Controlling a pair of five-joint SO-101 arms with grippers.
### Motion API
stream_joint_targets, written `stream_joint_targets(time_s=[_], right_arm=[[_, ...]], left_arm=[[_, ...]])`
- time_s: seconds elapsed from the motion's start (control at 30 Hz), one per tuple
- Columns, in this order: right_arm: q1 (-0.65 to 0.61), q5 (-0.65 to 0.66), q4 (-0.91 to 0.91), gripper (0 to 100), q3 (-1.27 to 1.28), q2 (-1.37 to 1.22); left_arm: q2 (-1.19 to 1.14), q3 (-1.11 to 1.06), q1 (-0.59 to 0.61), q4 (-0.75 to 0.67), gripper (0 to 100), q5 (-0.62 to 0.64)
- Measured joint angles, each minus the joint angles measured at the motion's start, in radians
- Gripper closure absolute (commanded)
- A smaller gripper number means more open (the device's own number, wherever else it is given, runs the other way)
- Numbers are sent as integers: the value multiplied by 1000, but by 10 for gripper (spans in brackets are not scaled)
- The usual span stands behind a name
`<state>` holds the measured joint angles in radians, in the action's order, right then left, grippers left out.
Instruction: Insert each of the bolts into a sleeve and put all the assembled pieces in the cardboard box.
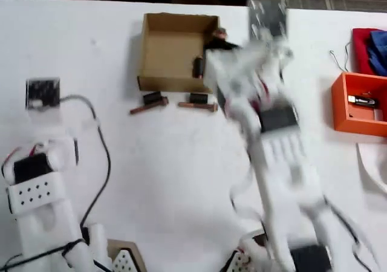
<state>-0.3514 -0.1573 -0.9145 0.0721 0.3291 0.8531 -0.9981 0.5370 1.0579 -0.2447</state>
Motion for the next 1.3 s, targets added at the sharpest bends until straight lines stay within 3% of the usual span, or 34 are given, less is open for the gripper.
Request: stream_joint_targets(time_s=[0.2,0.43,0.63,0.87,1.3], right_arm=[[-11,-17,-250,978,-756,-698],[-11,-17,-307,979,-1522,-1353],[-11,-17,-203,979,-1590,-1557],[-11,-17,-109,979,-1464,-1564],[-11,-17,-94,979,-1410,-1564]], left_arm=[[0,-273,64,-152,969,-180],[3,-377,68,-247,969,-212],[6,-381,66,-250,969,-215],[6,-385,68,-250,970,-213],[6,-394,66,-250,970,-213]])
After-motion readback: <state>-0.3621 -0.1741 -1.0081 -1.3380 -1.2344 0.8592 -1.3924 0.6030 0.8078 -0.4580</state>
